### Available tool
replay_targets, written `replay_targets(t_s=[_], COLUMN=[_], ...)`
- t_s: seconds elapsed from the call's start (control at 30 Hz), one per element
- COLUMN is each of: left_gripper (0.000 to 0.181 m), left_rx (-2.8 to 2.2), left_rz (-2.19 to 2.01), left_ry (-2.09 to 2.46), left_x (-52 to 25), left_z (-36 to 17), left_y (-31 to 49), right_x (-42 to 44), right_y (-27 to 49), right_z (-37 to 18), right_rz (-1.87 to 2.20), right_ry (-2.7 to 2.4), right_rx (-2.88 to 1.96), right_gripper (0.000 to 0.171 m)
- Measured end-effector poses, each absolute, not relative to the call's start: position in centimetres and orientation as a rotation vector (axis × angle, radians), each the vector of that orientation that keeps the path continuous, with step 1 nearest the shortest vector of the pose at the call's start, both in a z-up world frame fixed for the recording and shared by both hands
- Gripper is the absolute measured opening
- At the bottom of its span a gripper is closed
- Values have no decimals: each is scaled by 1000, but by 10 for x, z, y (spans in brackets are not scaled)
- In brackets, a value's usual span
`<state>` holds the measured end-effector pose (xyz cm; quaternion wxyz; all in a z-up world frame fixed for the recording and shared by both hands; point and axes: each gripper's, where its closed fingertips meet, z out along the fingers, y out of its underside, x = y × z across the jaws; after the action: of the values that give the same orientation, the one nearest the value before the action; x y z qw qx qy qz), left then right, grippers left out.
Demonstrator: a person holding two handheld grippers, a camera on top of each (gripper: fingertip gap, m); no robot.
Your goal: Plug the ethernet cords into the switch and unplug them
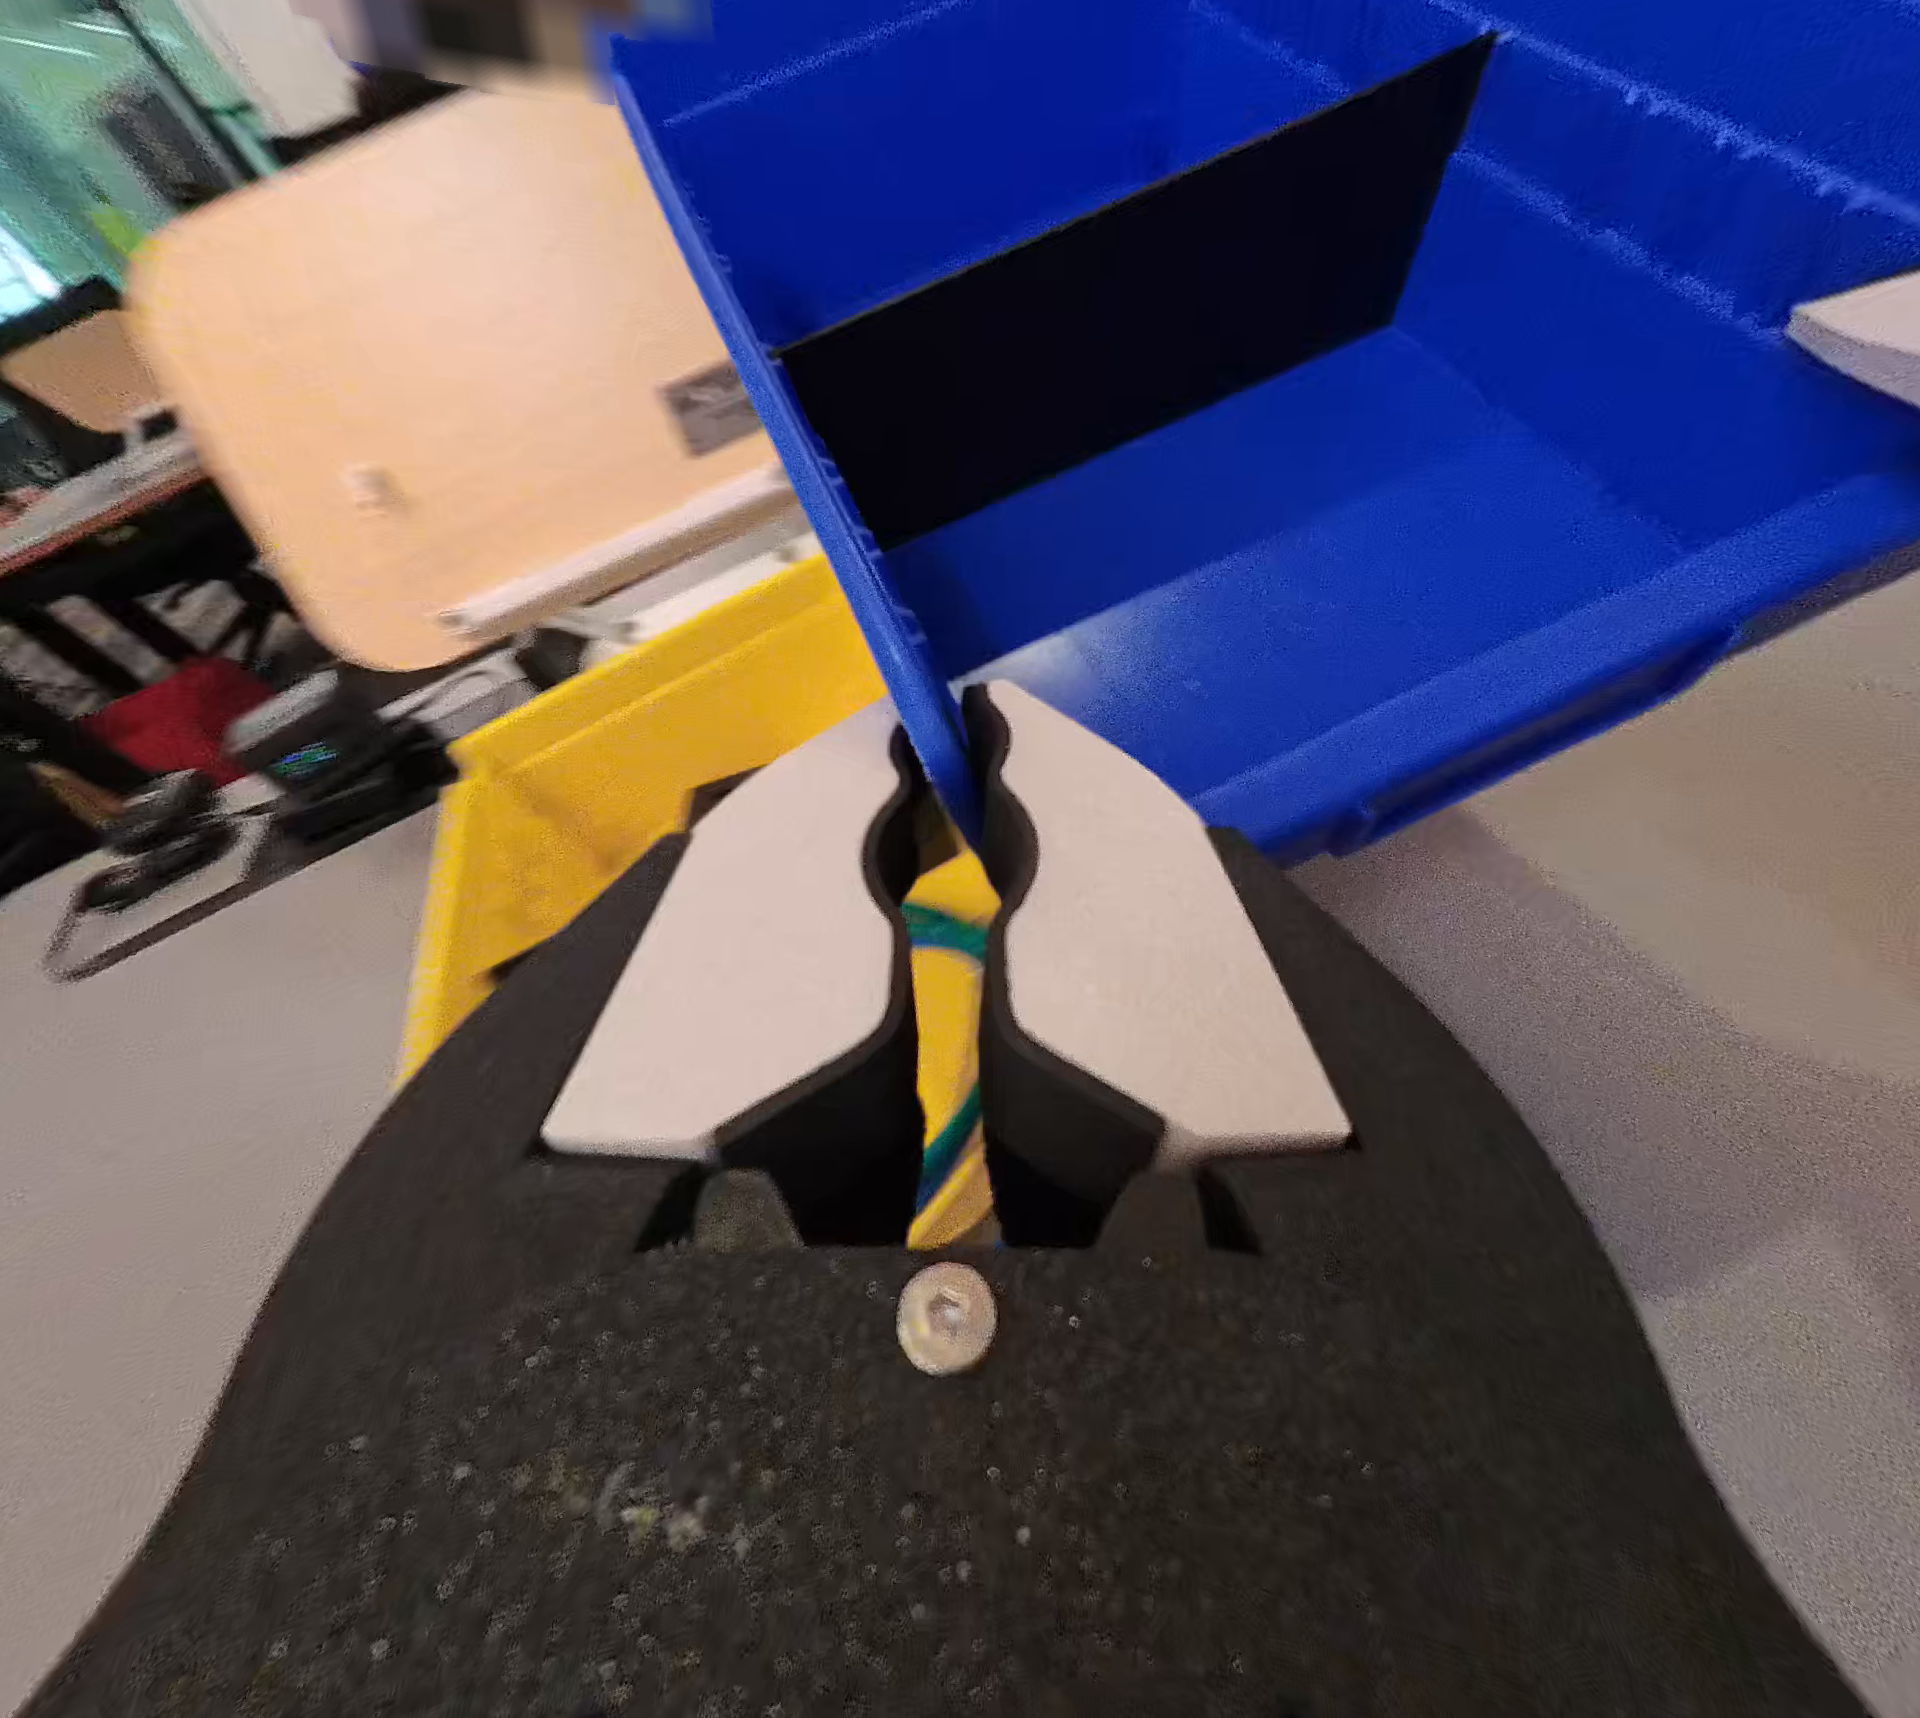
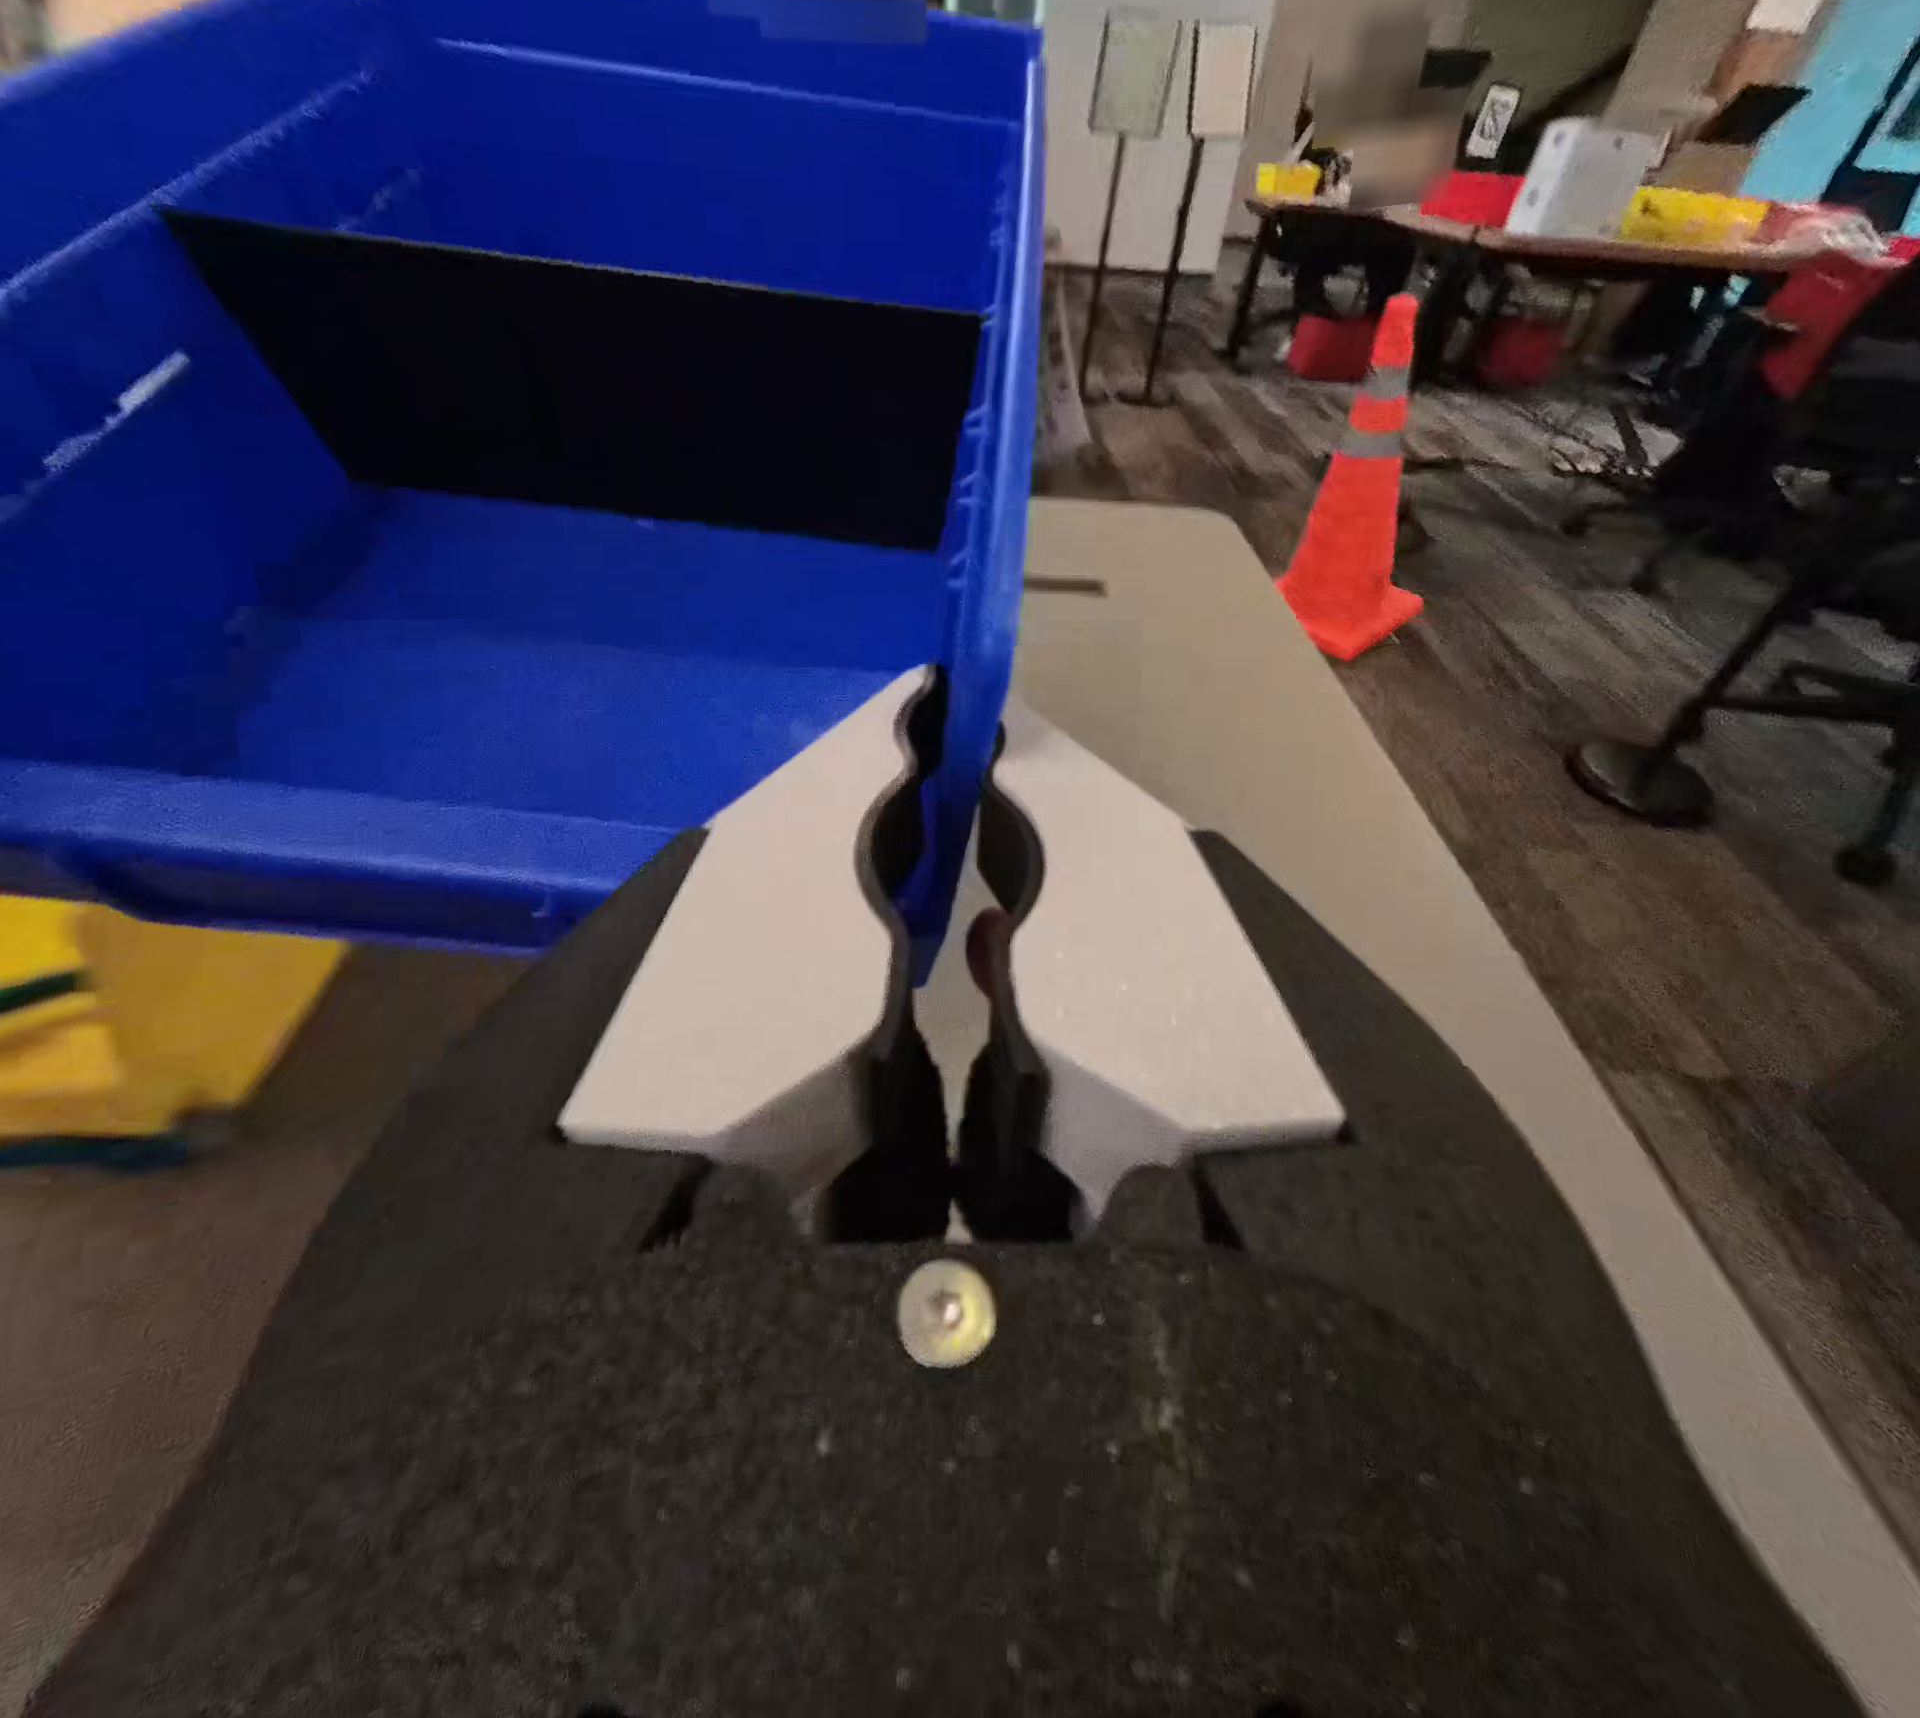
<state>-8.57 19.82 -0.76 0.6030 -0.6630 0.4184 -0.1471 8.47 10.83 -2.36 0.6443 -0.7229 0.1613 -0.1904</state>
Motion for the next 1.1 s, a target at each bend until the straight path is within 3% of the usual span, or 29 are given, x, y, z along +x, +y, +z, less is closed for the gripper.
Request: replay_targets(t_s=[0.2, 0.4, 0.6, 0.77, 0.83, 0.9, 1.0, 1.1], left_gripper=[6, 7, 13, 15, 18, 23, 35, 42], left_rx=[-1660, -1746, -1765, -1594, -1564, -1565, -1659, -1723], left_rz=[-358, -365, -459, -653, -650, -559, -384, -355], left_ry=[1045, 1048, 1208, 1207, 1119, 992, 824, 751], left_x=[16, 17, 19, -54, -107, -167, -246, -278], left_z=[-88, -133, -130, -77, -61, -54, -69, -95], left_y=[198, 203, 179, 136, 149, 184, 246, 277], right_x=[180, 193, 203, 202, 203, 207, 209, 183], right_y=[94, 115, 104, 95, 92, 86, 72, 65], right_z=[-103, -141, -150, -150, -149, -148, -132, -80], right_rz=[-459, -424, -459, -466, -456, -483, -536, -685], right_ry=[461, 395, 497, 512, 519, 545, 598, 541], right_rx=[-1855, -1949, -1995, -1981, -1958, -1942, -1916, -1799], right_gripper=[2, 3, 10, 9, 9, 19, 35, 43])
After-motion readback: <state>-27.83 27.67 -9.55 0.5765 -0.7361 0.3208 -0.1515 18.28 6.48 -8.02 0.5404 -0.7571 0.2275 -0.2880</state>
